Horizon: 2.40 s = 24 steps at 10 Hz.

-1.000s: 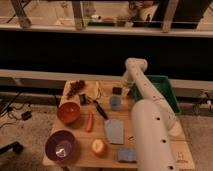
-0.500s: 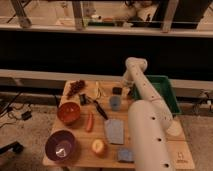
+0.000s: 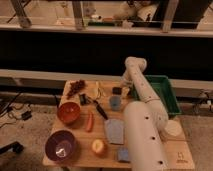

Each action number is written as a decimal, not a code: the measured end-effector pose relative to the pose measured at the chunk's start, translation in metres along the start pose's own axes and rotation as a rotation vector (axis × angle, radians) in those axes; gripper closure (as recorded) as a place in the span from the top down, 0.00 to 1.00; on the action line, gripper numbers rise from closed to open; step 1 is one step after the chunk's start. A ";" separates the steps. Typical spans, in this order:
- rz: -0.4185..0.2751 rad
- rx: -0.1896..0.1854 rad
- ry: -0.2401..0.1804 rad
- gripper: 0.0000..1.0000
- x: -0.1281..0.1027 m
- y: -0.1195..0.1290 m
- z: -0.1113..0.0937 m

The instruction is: Wipe purple bowl with eraser

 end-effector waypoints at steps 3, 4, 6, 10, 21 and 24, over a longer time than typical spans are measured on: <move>0.000 0.006 0.002 0.24 0.001 -0.001 -0.001; 0.000 0.007 0.003 0.13 0.002 -0.001 -0.001; -0.001 0.005 0.005 0.06 0.002 -0.001 -0.003; 0.034 0.067 -0.048 0.06 0.004 -0.008 -0.026; 0.029 0.230 -0.237 0.06 0.014 0.044 -0.158; -0.079 0.183 -0.322 0.06 0.002 0.091 -0.174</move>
